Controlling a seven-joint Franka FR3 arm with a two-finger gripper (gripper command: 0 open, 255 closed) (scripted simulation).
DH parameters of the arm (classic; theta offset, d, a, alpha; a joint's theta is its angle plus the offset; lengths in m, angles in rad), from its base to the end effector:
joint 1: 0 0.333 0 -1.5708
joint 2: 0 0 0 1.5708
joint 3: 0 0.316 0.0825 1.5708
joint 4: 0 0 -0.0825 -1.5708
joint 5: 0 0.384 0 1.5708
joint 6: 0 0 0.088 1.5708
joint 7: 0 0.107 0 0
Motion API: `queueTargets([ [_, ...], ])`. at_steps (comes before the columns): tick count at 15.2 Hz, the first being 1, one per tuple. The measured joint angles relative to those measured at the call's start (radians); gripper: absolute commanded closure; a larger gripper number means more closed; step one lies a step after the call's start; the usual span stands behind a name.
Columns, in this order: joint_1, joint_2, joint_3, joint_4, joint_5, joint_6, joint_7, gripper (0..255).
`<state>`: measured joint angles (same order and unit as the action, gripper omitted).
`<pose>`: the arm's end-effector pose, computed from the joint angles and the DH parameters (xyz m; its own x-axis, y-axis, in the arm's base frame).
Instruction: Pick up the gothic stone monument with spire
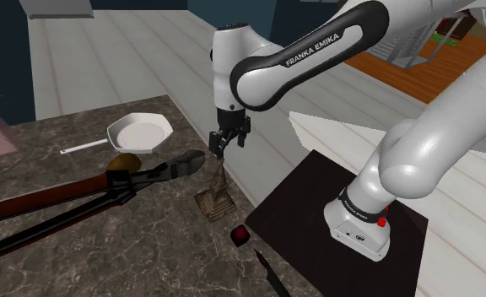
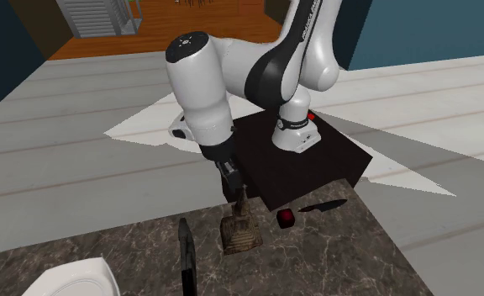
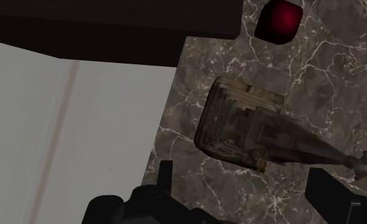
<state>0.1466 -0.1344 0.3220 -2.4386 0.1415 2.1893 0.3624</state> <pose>0.4044 0.2095 0.3420 0.9906 0.0128 -0.1362 0.0108 -0.9998 -0.0147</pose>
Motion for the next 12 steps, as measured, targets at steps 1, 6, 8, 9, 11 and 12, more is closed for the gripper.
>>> queueTargets([
  [1,0.008,0.029,0.012,-0.002,0.003,0.028,0.016,0],
  [6,0.032,0.201,0.042,0.067,-0.022,0.116,0.082,0],
  [8,0.035,0.228,0.042,0.069,-0.029,0.139,0.089,0],
  [9,0.038,0.241,0.043,0.067,-0.033,0.154,0.094,0],
  [11,0.040,0.267,0.042,0.067,-0.042,0.178,0.101,0],
  [12,0.041,0.279,0.041,0.066,-0.047,0.191,0.103,0],
])
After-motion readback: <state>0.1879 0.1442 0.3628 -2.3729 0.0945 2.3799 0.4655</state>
